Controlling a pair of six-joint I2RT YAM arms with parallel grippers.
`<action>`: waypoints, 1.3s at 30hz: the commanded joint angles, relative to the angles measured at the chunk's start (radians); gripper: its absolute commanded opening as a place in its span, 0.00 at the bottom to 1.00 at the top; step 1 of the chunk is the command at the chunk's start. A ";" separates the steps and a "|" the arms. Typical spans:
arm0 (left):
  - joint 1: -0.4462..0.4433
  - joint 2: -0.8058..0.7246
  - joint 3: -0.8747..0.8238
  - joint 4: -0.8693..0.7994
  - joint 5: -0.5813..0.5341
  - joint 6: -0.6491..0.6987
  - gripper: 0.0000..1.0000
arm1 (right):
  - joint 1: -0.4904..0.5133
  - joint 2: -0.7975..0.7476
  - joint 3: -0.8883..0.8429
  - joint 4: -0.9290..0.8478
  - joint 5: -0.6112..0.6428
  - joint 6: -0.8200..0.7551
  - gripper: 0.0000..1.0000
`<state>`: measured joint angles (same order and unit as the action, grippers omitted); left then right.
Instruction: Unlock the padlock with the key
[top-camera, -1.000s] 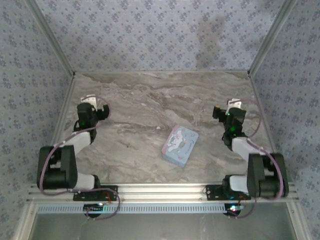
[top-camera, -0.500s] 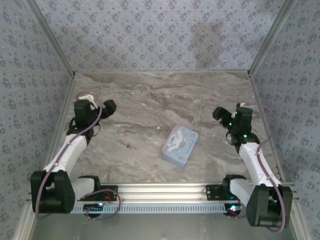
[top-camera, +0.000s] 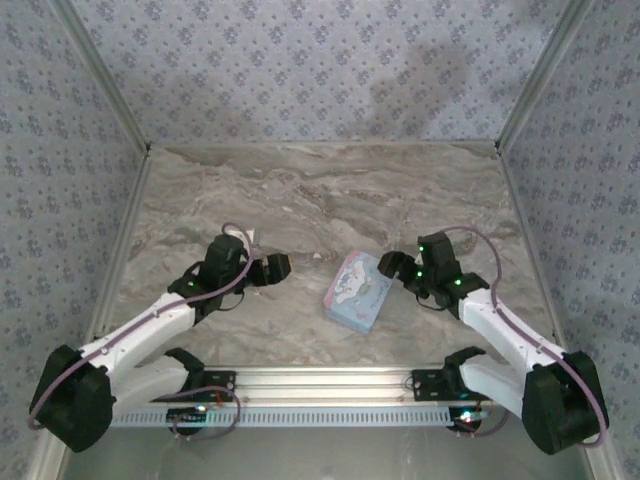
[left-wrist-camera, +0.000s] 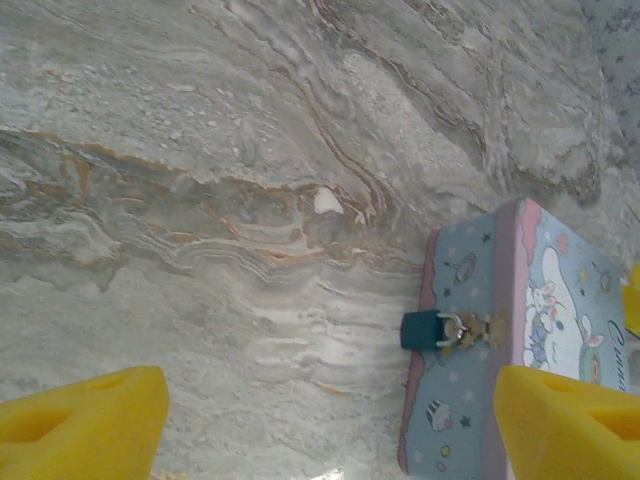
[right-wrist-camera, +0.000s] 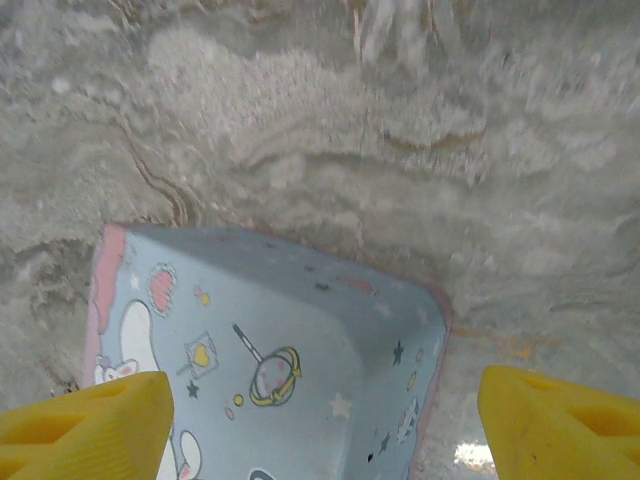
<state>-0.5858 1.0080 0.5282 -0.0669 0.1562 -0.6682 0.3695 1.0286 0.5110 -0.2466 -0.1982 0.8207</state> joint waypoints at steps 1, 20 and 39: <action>-0.032 -0.035 0.000 -0.027 -0.045 -0.030 0.85 | 0.037 0.051 0.015 0.019 0.016 0.072 0.82; -0.170 -0.072 -0.024 -0.079 -0.142 -0.108 0.86 | 0.117 0.554 0.463 0.025 -0.084 -0.075 0.79; -0.064 0.379 0.444 -0.179 0.008 0.089 0.90 | 0.280 -0.083 0.122 -0.245 0.159 0.147 0.81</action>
<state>-0.6674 1.3151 0.8776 -0.2081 0.0910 -0.6487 0.6086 1.0088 0.6846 -0.4011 -0.0906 0.8570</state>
